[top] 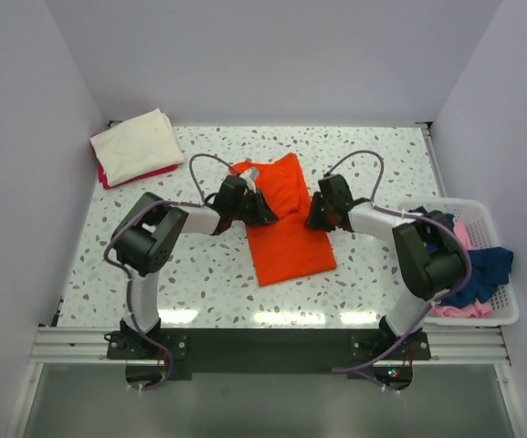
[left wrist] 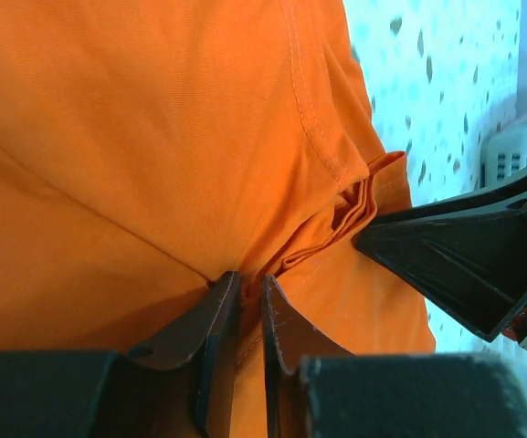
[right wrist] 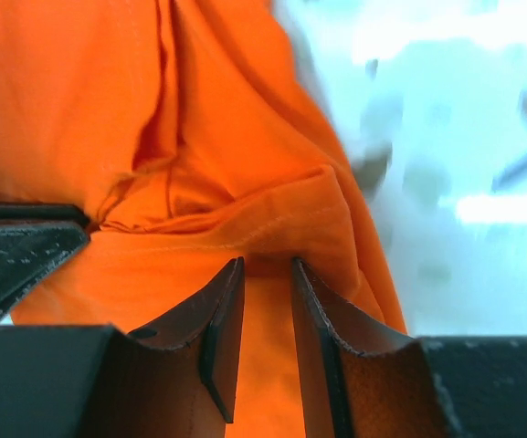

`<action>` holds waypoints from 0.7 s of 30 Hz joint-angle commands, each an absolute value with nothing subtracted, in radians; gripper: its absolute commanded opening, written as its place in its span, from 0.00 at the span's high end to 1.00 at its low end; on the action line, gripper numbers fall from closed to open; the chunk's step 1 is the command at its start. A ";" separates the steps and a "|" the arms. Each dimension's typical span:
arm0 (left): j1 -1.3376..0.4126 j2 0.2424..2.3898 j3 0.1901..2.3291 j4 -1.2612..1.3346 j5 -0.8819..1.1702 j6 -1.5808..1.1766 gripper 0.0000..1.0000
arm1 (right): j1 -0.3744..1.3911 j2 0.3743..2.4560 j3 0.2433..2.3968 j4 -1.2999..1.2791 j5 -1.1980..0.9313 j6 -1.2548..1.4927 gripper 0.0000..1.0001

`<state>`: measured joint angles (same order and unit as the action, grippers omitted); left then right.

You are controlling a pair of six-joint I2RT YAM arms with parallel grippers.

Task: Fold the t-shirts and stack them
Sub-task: Fold the tshirt

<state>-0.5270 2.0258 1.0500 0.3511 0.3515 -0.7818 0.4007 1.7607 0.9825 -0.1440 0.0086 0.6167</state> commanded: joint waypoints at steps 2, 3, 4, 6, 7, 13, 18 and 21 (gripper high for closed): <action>-0.564 1.925 0.904 0.285 0.278 -0.772 0.79 | 0.477 1.632 0.768 -0.226 0.011 0.705 0.68; -0.571 1.908 0.864 0.285 0.275 -0.769 0.79 | 0.494 1.609 0.740 -0.212 0.009 0.724 0.68; -0.580 1.875 0.845 0.285 0.272 -0.769 0.79 | 0.535 1.562 0.714 -0.206 0.005 0.757 0.68; -0.595 1.849 0.793 0.290 0.275 -0.769 0.79 | 0.586 1.523 0.657 -0.207 0.009 0.788 0.68; -0.600 1.827 0.779 0.290 0.281 -0.769 0.79 | 0.612 1.505 0.646 -0.215 0.023 0.820 0.68; -0.615 1.746 0.727 0.250 0.276 -0.747 0.76 | 0.715 1.393 0.626 -0.274 0.075 0.874 0.63; -0.595 1.687 0.848 0.123 0.258 -0.703 0.72 | 0.683 1.404 0.794 -0.376 0.083 0.755 0.62; -0.560 1.626 0.919 0.057 0.229 -0.687 0.68 | 0.649 1.407 0.899 -0.399 0.081 0.681 0.59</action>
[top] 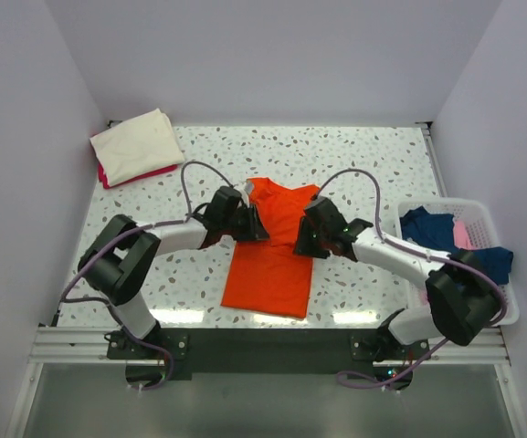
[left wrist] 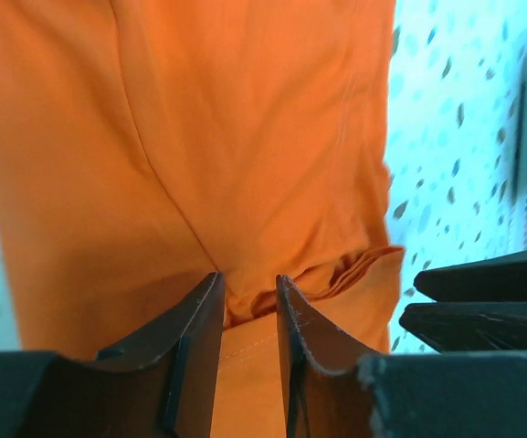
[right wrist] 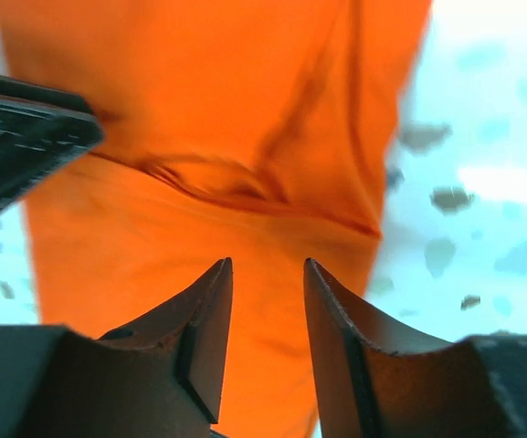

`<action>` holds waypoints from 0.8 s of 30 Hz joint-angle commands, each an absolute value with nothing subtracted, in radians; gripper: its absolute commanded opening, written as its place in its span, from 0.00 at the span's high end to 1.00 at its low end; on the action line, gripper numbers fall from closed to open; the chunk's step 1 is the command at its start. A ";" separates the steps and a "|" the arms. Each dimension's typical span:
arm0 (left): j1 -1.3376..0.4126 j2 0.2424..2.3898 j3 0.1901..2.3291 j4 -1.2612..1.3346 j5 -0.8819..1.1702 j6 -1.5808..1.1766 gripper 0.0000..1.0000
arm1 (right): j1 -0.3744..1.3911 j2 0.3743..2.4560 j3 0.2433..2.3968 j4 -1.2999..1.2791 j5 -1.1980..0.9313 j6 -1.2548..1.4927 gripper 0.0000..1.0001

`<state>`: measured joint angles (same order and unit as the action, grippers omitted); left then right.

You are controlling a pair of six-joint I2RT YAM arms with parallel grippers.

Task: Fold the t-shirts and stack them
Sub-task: Fold the tshirt

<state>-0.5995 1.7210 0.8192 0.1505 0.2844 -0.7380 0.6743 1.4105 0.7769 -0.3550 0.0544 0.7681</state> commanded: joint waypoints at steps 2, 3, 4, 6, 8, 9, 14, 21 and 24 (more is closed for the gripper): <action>-0.523 1.606 0.945 0.011 0.171 -0.690 0.65 | 0.585 1.428 0.972 -0.371 0.026 0.634 0.57; -0.508 1.597 0.965 0.002 0.144 -0.693 0.65 | 0.562 1.445 1.004 -0.358 0.002 0.621 0.57; -0.470 1.586 0.972 -0.033 0.115 -0.719 0.65 | 0.539 1.484 1.064 -0.330 -0.046 0.577 0.56; -0.431 1.585 0.992 -0.049 0.060 -0.770 0.65 | 0.535 1.549 1.142 -0.284 -0.043 0.528 0.54; -0.393 1.601 1.015 -0.040 0.011 -0.784 0.64 | 0.531 1.667 1.268 -0.252 -0.052 0.459 0.54; -0.379 1.618 1.056 -0.043 0.017 -0.787 0.64 | 0.531 1.705 1.302 -0.230 -0.058 0.443 0.54; -0.325 1.762 1.157 -0.055 0.130 -0.776 0.68 | 0.522 1.984 1.544 -0.196 -0.140 0.338 0.54; -0.330 1.769 1.040 -0.015 0.219 -0.764 0.69 | 0.525 2.183 1.735 -0.176 -0.179 0.253 0.50; -0.337 1.734 0.988 0.031 0.229 -0.765 0.69 | 0.531 2.212 1.785 -0.186 -0.128 0.233 0.49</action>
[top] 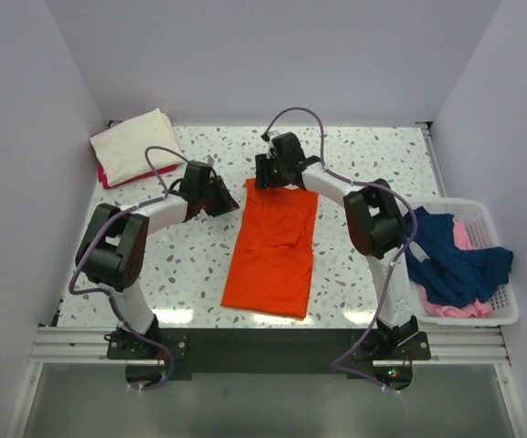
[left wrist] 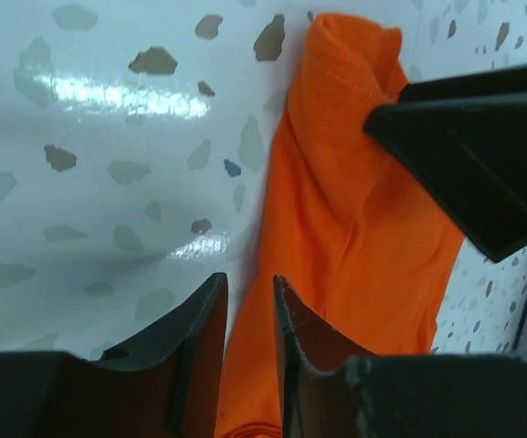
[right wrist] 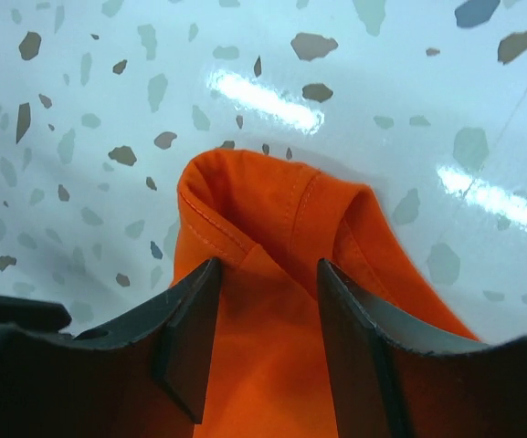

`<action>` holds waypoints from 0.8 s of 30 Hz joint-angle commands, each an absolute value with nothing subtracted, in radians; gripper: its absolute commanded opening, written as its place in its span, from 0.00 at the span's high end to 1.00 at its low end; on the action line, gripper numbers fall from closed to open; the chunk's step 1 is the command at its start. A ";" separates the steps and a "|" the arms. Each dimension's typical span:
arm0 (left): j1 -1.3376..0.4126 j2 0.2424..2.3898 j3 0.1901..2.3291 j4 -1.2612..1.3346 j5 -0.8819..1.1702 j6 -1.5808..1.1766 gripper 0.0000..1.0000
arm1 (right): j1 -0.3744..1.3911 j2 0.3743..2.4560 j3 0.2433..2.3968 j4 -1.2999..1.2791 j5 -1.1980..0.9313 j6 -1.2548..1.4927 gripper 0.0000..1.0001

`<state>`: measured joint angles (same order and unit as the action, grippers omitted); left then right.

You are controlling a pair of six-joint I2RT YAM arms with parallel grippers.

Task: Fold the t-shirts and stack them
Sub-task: Fold the tshirt

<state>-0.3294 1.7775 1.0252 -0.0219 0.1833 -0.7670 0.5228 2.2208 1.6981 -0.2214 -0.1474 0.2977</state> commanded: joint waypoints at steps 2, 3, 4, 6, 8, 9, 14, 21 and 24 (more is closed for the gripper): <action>-0.337 1.715 0.965 0.022 0.233 -0.759 0.68 | 0.531 2.207 1.784 -0.164 -0.111 0.229 0.48; -0.339 1.700 0.957 0.020 0.238 -0.759 0.68 | 0.531 2.207 1.787 -0.163 -0.106 0.219 0.48; -0.341 1.691 0.948 0.018 0.248 -0.761 0.68 | 0.532 2.207 1.793 -0.160 -0.107 0.215 0.47; -0.342 1.665 0.922 0.018 0.258 -0.765 0.68 | 0.535 2.215 1.804 -0.155 -0.113 0.201 0.46; -0.350 1.643 0.908 0.012 0.264 -0.769 0.68 | 0.543 2.235 1.833 -0.170 -0.121 0.189 0.46; -0.350 1.637 0.907 0.009 0.265 -0.775 0.68 | 0.554 2.243 1.844 -0.178 -0.118 0.178 0.46; -0.370 1.621 0.911 0.002 0.299 -0.804 0.68 | 0.575 2.301 1.899 -0.222 -0.109 0.160 0.47; -0.416 1.687 0.910 0.032 0.282 -0.838 0.70 | 0.592 2.355 1.965 -0.276 -0.066 0.143 0.49; -0.423 1.723 0.910 0.028 0.246 -0.833 0.72 | 0.594 2.347 1.953 -0.285 -0.043 0.143 0.59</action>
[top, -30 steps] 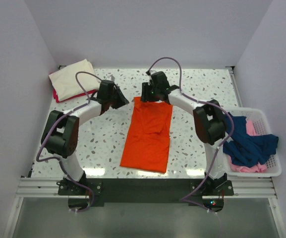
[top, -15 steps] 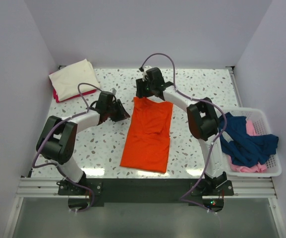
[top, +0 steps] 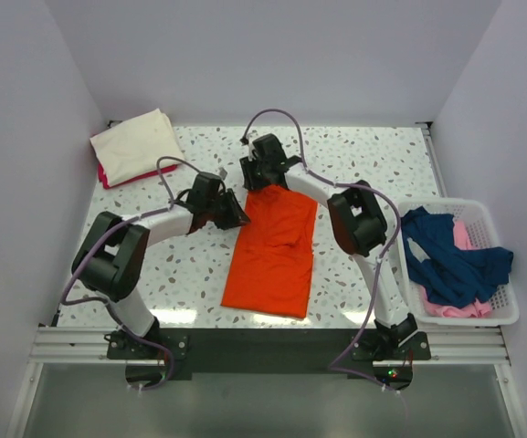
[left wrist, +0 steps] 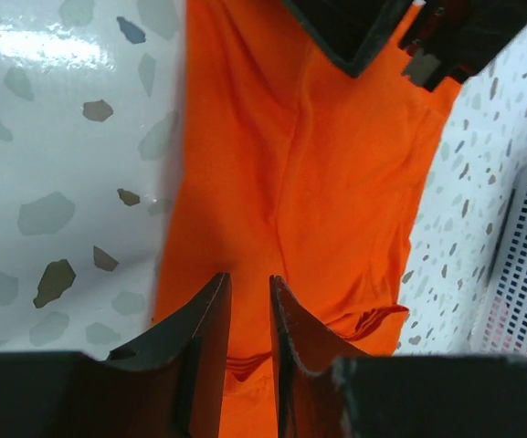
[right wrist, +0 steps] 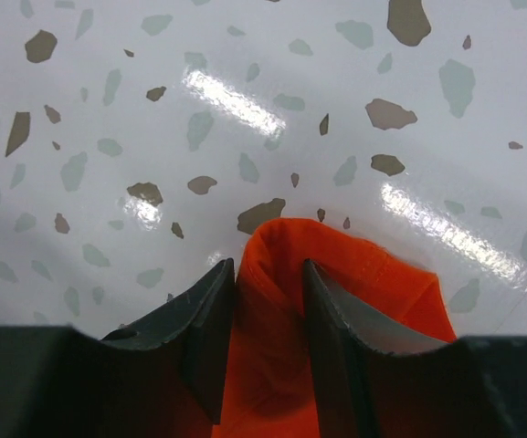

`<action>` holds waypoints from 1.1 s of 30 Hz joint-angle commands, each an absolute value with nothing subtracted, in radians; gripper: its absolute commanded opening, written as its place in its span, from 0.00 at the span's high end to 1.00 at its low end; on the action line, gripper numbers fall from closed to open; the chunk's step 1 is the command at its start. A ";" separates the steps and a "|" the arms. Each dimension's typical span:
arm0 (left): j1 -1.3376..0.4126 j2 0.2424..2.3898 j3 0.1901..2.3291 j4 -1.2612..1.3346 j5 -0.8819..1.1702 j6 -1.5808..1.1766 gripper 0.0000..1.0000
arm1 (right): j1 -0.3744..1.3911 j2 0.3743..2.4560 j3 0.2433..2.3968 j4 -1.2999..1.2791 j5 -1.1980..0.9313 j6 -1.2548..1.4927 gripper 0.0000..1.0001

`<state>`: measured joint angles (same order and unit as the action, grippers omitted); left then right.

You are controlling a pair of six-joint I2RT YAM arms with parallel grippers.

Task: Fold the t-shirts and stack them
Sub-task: Fold the tshirt

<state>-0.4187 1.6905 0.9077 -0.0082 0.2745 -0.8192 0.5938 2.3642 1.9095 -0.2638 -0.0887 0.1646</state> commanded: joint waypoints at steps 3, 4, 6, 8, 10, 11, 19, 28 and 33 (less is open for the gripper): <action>-0.429 1.753 0.917 0.005 0.210 -0.818 0.74 | 0.592 2.312 1.907 -0.273 -0.020 0.153 0.67; -0.431 1.764 0.917 0.003 0.195 -0.818 0.74 | 0.591 2.301 1.895 -0.261 -0.014 0.158 0.68; -0.437 1.775 0.919 0.002 0.175 -0.813 0.75 | 0.589 2.277 1.862 -0.244 -0.005 0.170 0.69; -0.442 1.789 0.919 0.002 0.166 -0.811 0.76 | 0.584 2.264 1.850 -0.232 -0.003 0.190 0.69; -0.446 1.798 0.925 -0.044 0.149 -0.808 0.76 | 0.581 2.260 1.842 -0.227 -0.009 0.201 0.71; -0.446 1.799 0.923 -0.046 0.146 -0.810 0.77 | 0.578 2.260 1.844 -0.227 -0.012 0.212 0.71; -0.453 1.809 0.920 -0.074 0.106 -0.805 0.87 | 0.545 2.212 1.778 -0.163 -0.057 0.279 0.69; -0.456 1.816 0.911 -0.074 0.106 -0.810 0.99 | 0.522 2.200 1.763 -0.127 -0.072 0.353 0.79; -0.456 1.815 0.907 -0.069 0.109 -0.810 1.00 | 0.519 2.174 1.714 -0.077 -0.040 0.391 0.82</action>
